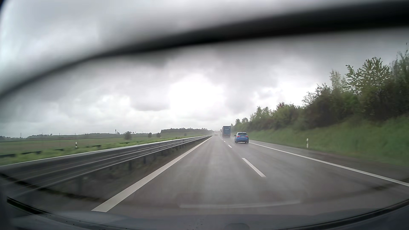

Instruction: Follow the waypoints while adhering to traffic rules and regulations

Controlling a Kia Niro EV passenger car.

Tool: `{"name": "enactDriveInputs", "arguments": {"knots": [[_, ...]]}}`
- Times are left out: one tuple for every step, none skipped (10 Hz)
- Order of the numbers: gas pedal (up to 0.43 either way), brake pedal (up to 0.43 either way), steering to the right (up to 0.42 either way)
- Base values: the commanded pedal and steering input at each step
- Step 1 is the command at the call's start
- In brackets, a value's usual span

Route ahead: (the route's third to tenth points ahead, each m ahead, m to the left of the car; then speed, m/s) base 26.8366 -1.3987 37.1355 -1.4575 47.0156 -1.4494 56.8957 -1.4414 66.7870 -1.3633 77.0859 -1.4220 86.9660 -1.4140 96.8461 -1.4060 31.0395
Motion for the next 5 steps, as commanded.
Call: {"name": "enactDriveInputs", "arguments": {"knots": [[0.299, 0.000, -0.002], [0.299, 0.000, -0.002], [0.299, 0.000, -0.002], [0.287, 0.000, -0.002], [0.287, 0.000, -0.002]]}}
